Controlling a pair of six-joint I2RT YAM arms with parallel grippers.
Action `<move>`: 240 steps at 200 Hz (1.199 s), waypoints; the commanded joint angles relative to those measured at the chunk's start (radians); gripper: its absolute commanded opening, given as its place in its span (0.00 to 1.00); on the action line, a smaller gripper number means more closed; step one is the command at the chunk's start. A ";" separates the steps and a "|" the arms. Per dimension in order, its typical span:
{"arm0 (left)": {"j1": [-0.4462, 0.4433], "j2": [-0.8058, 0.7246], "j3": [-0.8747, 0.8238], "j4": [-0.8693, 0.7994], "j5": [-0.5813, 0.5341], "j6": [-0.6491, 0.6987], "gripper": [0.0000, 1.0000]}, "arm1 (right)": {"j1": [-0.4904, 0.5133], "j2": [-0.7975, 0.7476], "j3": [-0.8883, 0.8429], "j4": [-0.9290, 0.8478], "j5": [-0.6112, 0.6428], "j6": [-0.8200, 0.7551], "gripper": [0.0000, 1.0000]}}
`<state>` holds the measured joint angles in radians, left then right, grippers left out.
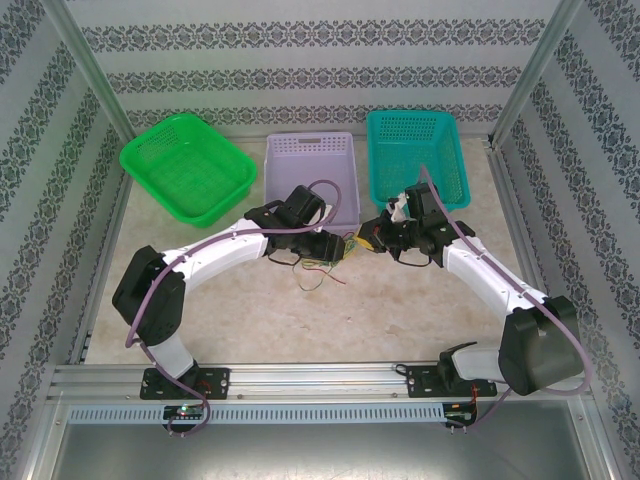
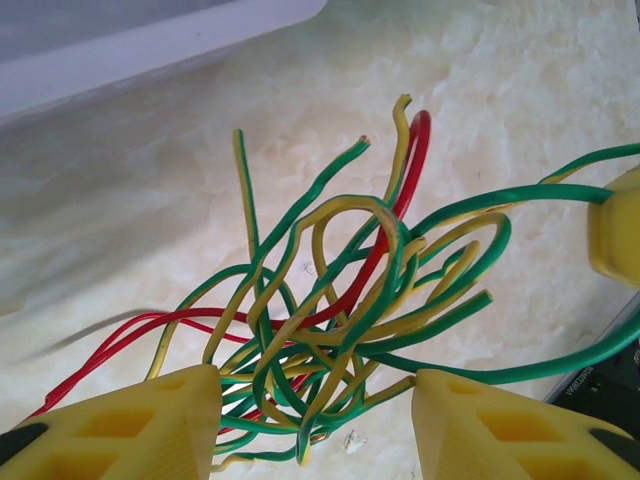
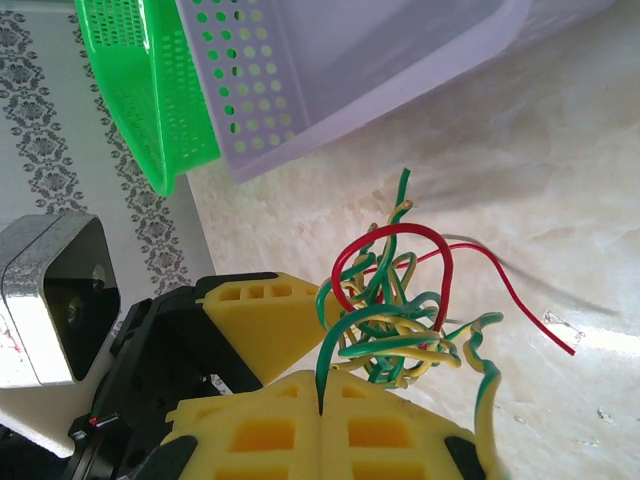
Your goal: Untangle the cables
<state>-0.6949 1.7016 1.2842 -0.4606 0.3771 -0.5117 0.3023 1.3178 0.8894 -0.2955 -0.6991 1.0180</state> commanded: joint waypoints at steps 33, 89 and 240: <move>-0.008 0.001 -0.008 0.005 -0.047 0.005 0.55 | -0.008 -0.005 0.050 0.013 -0.075 0.009 0.00; -0.008 -0.039 -0.006 0.063 -0.054 -0.001 0.62 | 0.000 -0.008 0.038 0.011 -0.082 0.002 0.00; 0.081 -0.021 -0.005 0.012 0.227 0.291 0.63 | -0.007 0.089 0.179 -0.071 -0.201 -0.158 0.00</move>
<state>-0.6140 1.6653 1.2617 -0.4335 0.6312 -0.2749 0.2966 1.4014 1.0267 -0.3710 -0.8406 0.8822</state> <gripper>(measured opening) 0.625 0.054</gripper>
